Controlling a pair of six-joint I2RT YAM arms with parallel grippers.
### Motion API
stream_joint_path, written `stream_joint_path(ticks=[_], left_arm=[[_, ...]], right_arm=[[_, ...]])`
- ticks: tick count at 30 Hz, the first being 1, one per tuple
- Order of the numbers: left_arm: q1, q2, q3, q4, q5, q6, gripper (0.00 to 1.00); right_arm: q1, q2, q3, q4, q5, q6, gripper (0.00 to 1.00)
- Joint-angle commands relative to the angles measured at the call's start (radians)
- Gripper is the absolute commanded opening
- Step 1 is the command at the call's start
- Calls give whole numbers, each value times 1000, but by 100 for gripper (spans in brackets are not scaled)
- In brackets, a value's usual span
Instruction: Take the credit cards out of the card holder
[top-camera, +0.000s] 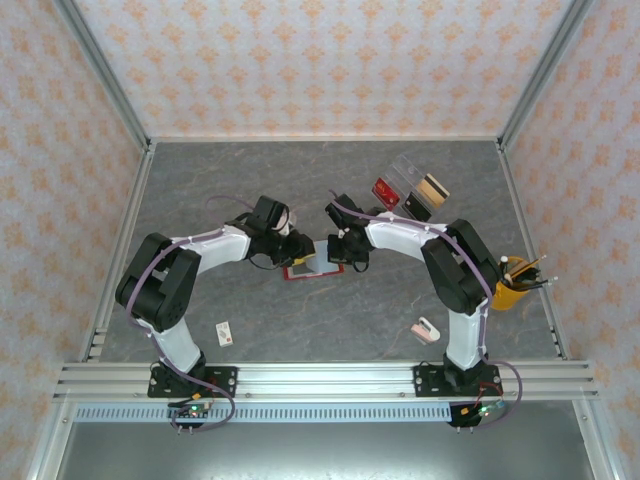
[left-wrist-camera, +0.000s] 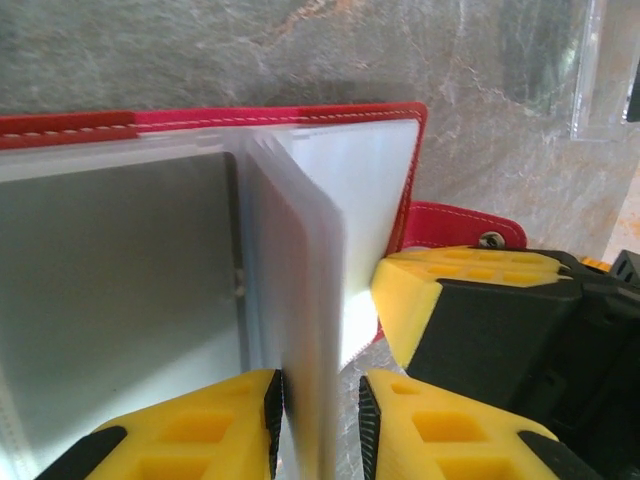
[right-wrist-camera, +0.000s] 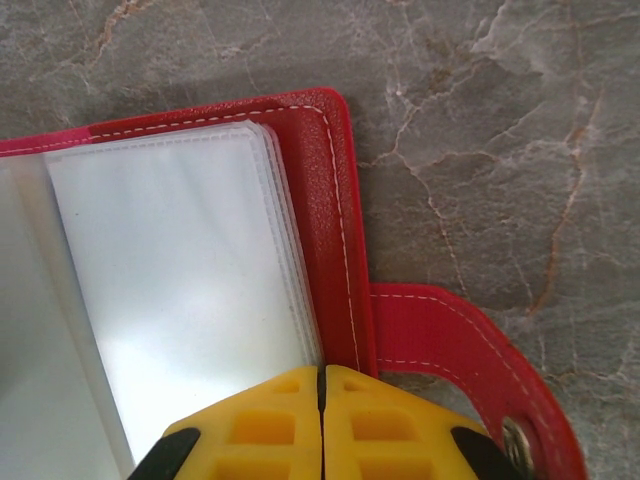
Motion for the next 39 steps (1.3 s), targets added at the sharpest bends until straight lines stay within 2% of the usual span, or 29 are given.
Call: stream_joint_path(ticks=[1, 5, 12, 21, 30, 36, 39], left_arm=[[-15, -25, 6, 48, 32, -1, 28], [-23, -9, 21, 51, 32, -2, 24], [-28, 15, 27, 79, 44, -29, 24], [-31, -2, 38, 93, 54, -56, 42], [-22, 0, 36, 33, -28, -42, 42], [-11, -21, 37, -67, -135, -5, 42], [-6, -29, 35, -119, -189, 12, 42]], right_arm=[[1, 16, 0, -18, 29, 19, 7], [1, -15, -9, -9, 45, 22, 7], [0, -70, -35, 19, 59, 29, 7], [-1, -139, -72, 59, 81, 41, 9], [-1, -191, -102, 82, 108, 34, 11], [-1, -187, -104, 103, 44, 27, 23], [-1, -152, -82, 93, 20, 32, 26]])
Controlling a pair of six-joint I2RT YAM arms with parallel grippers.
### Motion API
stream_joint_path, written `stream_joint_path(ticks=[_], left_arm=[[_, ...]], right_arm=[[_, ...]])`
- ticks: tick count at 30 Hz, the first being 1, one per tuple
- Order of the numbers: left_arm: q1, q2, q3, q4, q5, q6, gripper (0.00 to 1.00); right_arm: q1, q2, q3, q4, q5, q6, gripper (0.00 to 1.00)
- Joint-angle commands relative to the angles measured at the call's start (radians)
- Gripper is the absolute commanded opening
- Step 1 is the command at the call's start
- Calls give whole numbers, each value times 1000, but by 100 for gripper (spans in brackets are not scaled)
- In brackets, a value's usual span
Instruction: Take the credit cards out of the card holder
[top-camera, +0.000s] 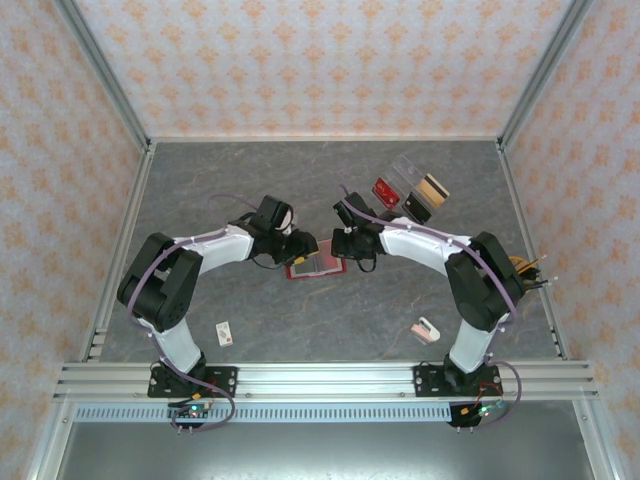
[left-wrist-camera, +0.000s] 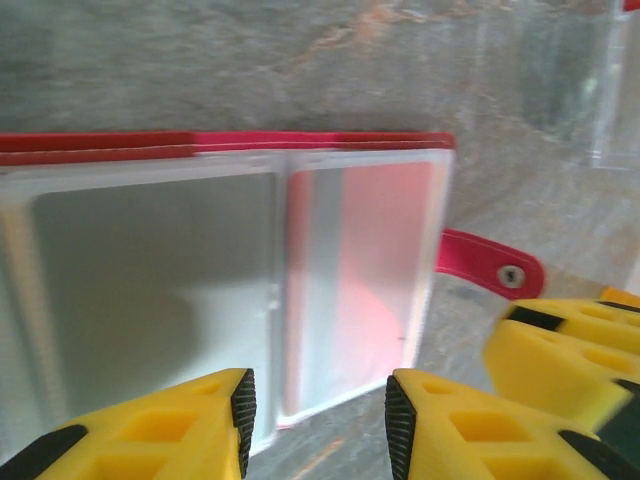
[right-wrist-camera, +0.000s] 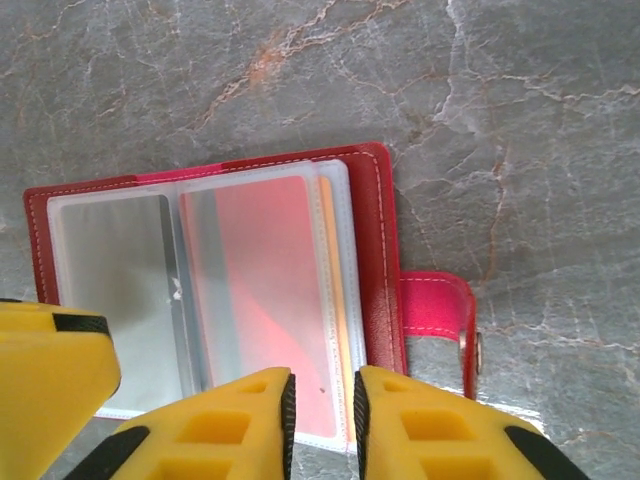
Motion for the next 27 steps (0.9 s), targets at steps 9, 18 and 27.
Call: stream_joint_path(ticks=[9, 18, 27], left_arm=[[20, -35, -3, -134, -133, 46, 35], [20, 4, 4, -159, -147, 51, 29], [20, 28, -11, -158, -152, 51, 25]], right_arm=[[-1, 111, 80, -36, -23, 0, 27], [-1, 161, 99, -51, -46, -8, 30], [-1, 132, 99, -16, -134, -14, 30]])
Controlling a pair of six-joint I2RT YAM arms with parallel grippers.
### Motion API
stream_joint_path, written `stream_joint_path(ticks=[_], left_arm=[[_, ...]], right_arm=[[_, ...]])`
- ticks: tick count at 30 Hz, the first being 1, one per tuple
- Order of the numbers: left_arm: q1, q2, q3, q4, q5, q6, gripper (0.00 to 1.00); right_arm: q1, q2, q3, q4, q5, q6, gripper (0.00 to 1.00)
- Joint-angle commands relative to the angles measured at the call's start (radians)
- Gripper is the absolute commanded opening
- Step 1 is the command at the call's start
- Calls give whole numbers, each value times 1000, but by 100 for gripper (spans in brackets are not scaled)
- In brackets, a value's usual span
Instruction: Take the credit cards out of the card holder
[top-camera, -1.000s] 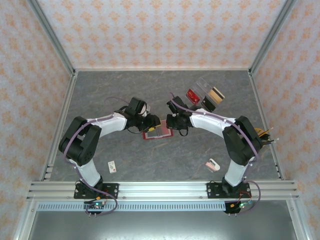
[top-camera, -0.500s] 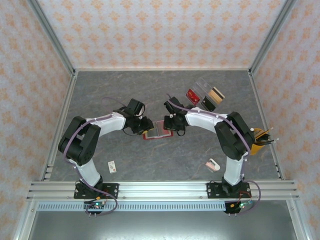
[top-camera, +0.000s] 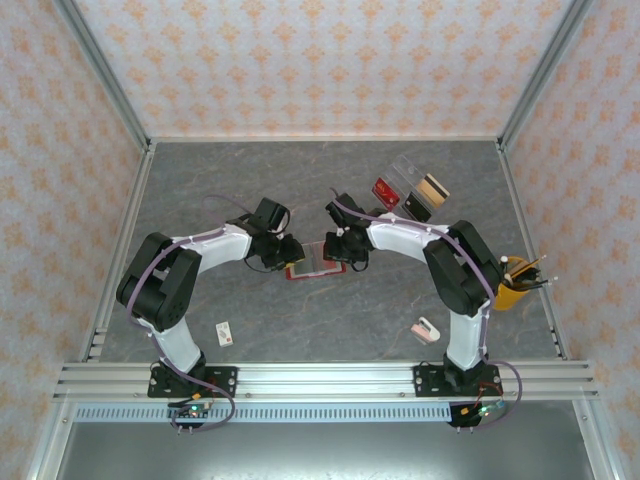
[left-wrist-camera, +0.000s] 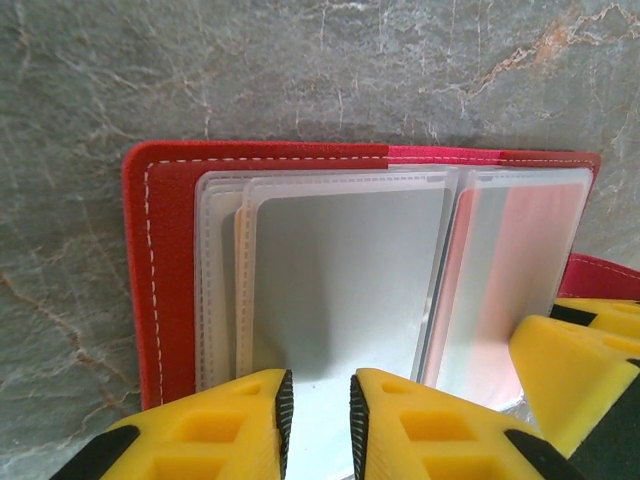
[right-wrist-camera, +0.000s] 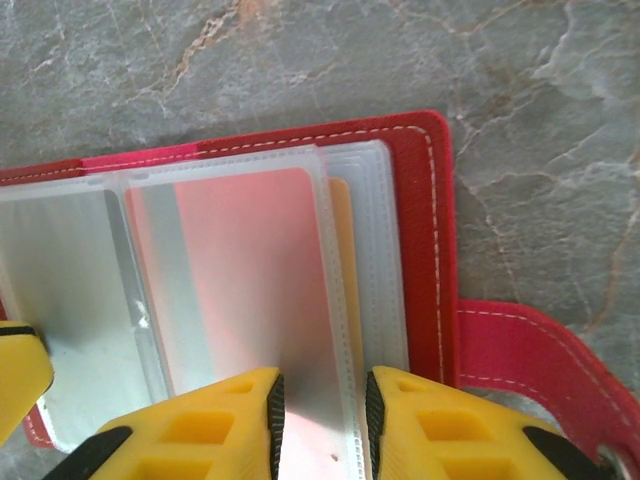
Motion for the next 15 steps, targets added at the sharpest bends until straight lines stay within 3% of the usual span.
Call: stream_joint_path(ticks=[1, 8, 15], left_arm=[[7, 28, -12, -39, -40, 17, 25], [7, 26, -17, -38, -42, 17, 24], [7, -28, -12, -58, -53, 9, 25]], right_arm=[[-1, -23, 18, 5, -52, -9, 30], [-2, -85, -1, 59, -143, 15, 32], [-2, -106, -21, 130, -228, 39, 39]])
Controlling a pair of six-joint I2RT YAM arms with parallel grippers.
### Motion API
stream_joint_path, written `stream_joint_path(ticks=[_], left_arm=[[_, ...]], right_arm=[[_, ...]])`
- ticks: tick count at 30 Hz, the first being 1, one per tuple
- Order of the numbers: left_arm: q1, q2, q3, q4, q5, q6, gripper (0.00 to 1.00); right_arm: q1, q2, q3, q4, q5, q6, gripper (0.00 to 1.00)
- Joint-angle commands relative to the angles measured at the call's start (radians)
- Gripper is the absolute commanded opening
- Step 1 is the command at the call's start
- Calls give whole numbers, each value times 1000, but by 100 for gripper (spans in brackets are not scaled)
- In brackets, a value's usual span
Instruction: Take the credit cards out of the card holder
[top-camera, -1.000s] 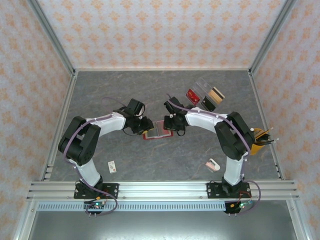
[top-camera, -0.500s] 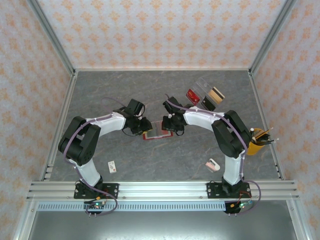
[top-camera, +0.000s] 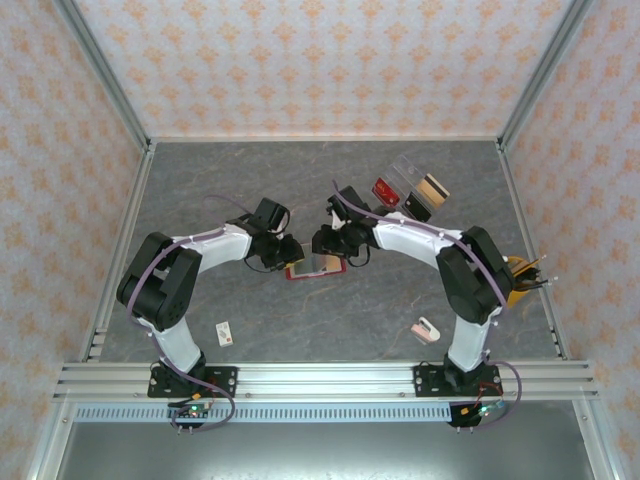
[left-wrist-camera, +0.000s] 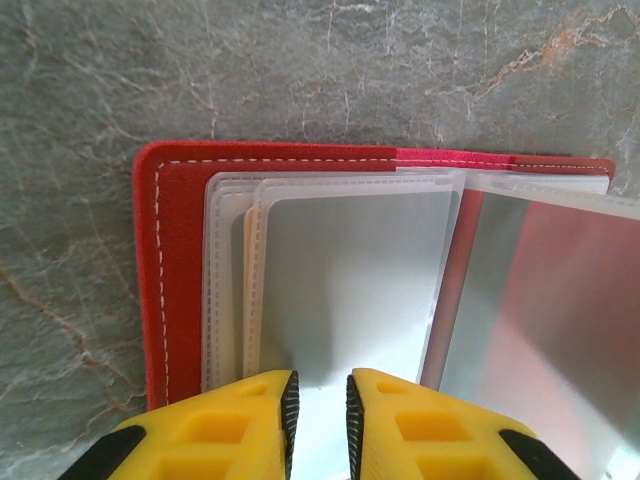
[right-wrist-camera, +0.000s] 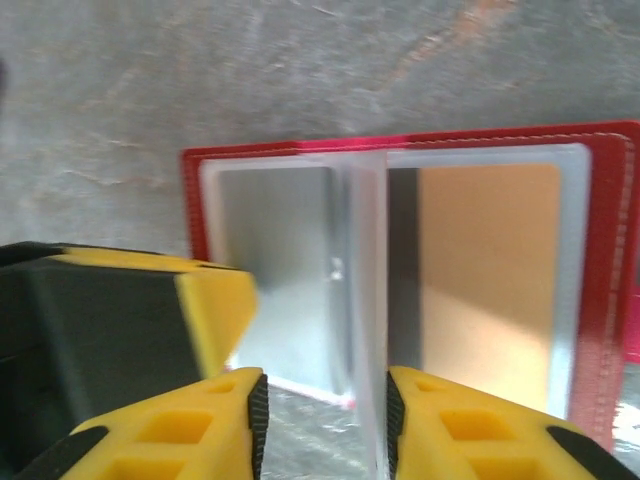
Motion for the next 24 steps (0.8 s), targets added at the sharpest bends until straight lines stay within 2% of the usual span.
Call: stream_joint_path(ticks=[1, 6, 14, 19, 24], left_arm=[[5, -43, -11, -62, -60, 10, 25], [31, -122, -27, -140, -155, 19, 26], [87, -207, -89, -141, -171, -4, 26], [87, -223, -103, -83, -125, -1, 26], [84, -200, -110, -2, -40, -11, 24]], right_arm=[[-2, -15, -16, 63, -78, 22, 39], [-2, 35, -11, 150, -164, 63, 42], [22, 125, 44, 194, -213, 80, 48], [24, 151, 76, 149, -190, 60, 48], [11, 91, 58, 117, -116, 42, 47]])
